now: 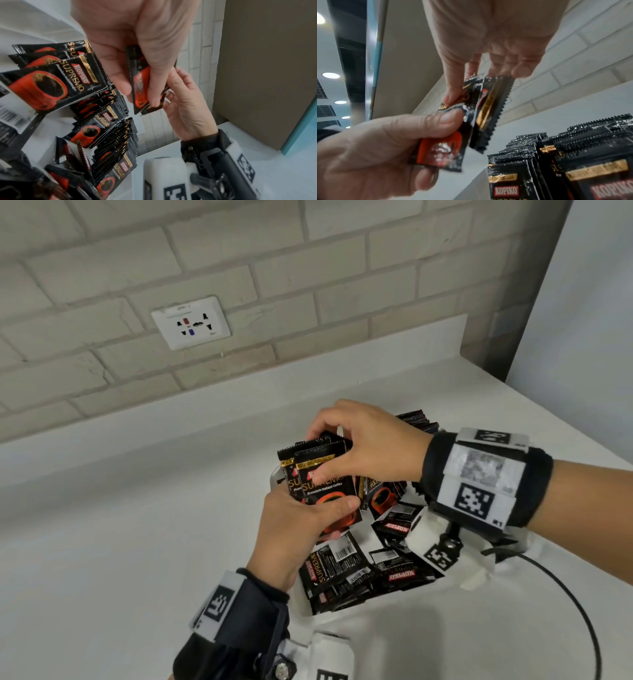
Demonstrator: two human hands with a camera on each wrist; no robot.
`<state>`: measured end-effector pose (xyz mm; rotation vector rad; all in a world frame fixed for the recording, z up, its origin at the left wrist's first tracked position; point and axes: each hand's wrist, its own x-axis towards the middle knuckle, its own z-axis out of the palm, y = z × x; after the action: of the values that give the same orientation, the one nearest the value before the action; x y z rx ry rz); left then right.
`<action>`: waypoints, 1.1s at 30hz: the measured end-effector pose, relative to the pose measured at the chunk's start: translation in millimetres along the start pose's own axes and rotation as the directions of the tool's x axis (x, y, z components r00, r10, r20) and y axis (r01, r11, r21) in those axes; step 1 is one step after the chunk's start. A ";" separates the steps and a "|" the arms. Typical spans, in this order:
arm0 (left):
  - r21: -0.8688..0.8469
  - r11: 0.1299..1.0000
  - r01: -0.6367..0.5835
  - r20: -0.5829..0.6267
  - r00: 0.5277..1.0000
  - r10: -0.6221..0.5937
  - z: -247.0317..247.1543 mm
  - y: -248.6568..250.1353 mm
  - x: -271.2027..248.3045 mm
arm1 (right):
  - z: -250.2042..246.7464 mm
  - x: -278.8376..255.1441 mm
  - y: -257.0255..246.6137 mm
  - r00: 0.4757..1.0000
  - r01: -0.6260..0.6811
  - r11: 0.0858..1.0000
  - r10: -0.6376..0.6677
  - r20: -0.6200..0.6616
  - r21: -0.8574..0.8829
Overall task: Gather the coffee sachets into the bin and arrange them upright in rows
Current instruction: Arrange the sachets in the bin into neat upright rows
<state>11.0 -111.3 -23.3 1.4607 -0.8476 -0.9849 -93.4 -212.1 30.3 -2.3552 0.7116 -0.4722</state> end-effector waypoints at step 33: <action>-0.091 0.995 0.037 -0.184 0.981 -0.053 -31.6 -7.0 4.6 | -55.2 19.5 49.0 0.964 -0.264 0.964 0.263 0.038 0.042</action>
<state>41.8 -102.3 -30.0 1.4766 -0.6306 -0.8914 -123.0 -281.4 41.9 -2.1774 0.9719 -0.3299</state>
